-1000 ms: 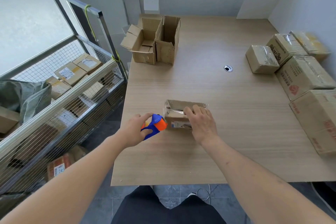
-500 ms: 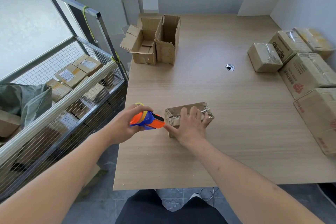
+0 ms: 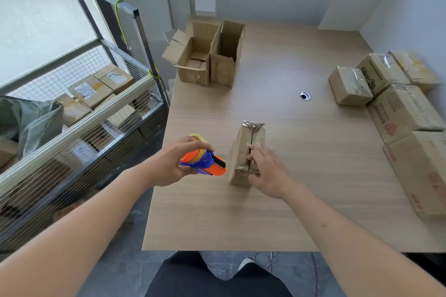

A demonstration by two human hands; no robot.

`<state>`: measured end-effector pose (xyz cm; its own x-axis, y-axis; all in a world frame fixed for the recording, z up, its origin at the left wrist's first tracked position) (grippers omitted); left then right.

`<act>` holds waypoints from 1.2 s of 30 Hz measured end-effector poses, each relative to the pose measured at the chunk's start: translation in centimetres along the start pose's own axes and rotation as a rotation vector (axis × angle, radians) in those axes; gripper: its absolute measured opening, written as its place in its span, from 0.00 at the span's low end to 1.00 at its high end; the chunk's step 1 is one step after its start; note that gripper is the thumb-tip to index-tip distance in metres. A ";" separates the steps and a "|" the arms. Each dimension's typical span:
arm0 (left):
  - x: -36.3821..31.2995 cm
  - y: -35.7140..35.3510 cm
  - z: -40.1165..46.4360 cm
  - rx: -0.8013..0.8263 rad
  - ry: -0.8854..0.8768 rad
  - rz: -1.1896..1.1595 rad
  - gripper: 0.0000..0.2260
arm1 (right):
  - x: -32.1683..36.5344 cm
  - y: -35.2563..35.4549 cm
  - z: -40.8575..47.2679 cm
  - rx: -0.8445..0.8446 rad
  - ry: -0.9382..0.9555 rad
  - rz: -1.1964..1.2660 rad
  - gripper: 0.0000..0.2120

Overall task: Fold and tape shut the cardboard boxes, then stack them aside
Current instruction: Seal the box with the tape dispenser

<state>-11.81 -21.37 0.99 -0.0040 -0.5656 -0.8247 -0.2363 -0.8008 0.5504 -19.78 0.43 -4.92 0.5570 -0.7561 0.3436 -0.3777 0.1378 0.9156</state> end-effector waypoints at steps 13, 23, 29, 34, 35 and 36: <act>-1.1 -2.8 0.8 0.137 0.011 0.070 0.32 | 3.1 3.5 -1.4 -0.183 -0.009 0.778 0.06; -1.7 -4.3 1.4 0.197 0.041 0.120 0.33 | 1.4 2.4 -3.2 -0.219 -0.067 0.834 0.07; -2.1 -4.4 1.6 0.250 0.048 0.160 0.35 | 1.3 2.8 -3.6 -0.222 -0.064 0.819 0.06; -2.7 -4.6 1.9 0.261 0.019 0.177 0.36 | 1.1 3.1 -3.7 -0.259 -0.096 0.797 0.03; -2.8 -4.7 1.8 0.261 0.004 0.192 0.36 | 0.9 3.1 -3.7 -0.273 -0.122 0.802 0.03; -3.0 -4.7 1.8 0.264 -0.010 0.213 0.36 | 0.7 3.0 -3.8 -0.285 -0.152 0.808 0.03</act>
<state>-12.48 -15.53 0.57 -0.0894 -0.7120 -0.6965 -0.4722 -0.5854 0.6590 -17.77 2.77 -1.12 0.0856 -0.4318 0.8979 -0.4035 0.8090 0.4275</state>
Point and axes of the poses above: each hand's wrist, its own z-axis towards the middle knuckle, its own y-axis out of the back of the hand, x = y × z, the point moved 9 cm from there along z, towards the middle knuckle, and after that the axes turned 7 degrees about -z, right-handed, at the moved point
